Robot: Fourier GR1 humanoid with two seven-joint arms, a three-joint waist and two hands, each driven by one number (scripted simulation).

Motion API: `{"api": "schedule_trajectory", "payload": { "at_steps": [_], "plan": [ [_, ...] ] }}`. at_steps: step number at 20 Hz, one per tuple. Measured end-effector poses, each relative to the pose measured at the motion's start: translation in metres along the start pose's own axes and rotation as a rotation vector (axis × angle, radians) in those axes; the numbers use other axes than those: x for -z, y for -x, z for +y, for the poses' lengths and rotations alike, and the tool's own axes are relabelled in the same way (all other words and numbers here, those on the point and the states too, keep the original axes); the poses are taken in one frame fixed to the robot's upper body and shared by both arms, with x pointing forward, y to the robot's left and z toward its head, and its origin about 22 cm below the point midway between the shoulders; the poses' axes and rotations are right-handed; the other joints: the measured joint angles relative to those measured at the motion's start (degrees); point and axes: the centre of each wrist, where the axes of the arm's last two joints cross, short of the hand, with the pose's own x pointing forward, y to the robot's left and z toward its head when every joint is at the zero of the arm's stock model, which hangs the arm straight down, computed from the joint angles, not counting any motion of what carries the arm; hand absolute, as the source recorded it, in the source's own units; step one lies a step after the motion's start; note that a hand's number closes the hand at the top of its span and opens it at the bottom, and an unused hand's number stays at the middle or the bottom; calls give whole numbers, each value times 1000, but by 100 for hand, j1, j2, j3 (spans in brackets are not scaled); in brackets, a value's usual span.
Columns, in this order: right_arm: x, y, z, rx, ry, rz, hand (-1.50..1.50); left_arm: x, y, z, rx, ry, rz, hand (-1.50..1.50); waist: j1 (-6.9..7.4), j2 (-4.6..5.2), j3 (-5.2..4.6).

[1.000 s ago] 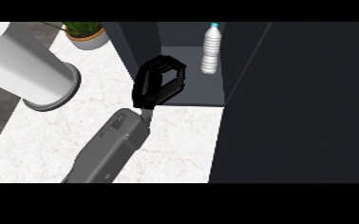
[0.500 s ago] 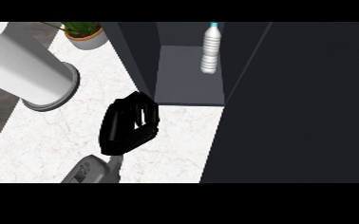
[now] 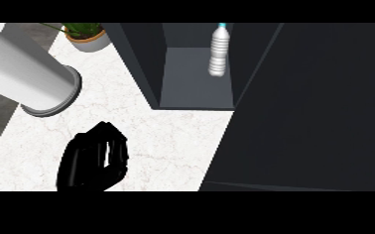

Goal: Pick up the bottled water, place it into the cabinet and close the cabinet

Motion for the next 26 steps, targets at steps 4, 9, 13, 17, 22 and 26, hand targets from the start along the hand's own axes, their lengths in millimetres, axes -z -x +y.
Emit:
{"api": "schedule_trajectory", "payload": {
  "at_steps": [4,9,13,17,22,26],
  "plan": [
    [21,-3,18,-1,-57,-16,150,-15,-6,20,-1,-24,-6,150,32,6,-2],
    [29,-10,25,-120,-71,-59,150,-26,-18,33,-1,-43,-16,150,51,2,-7],
    [33,-13,27,-153,-46,-94,150,-38,-27,48,0,-50,-22,150,93,10,-8],
    [44,-16,24,-144,-1,-102,150,-40,-35,64,3,-44,-20,150,136,26,-12],
    [96,-13,20,-89,81,-87,150,-48,-36,74,2,-41,-20,150,177,54,-8],
    [143,-15,4,-22,104,-49,150,-51,-44,83,13,-36,-28,150,184,67,-2]
  ]
}}
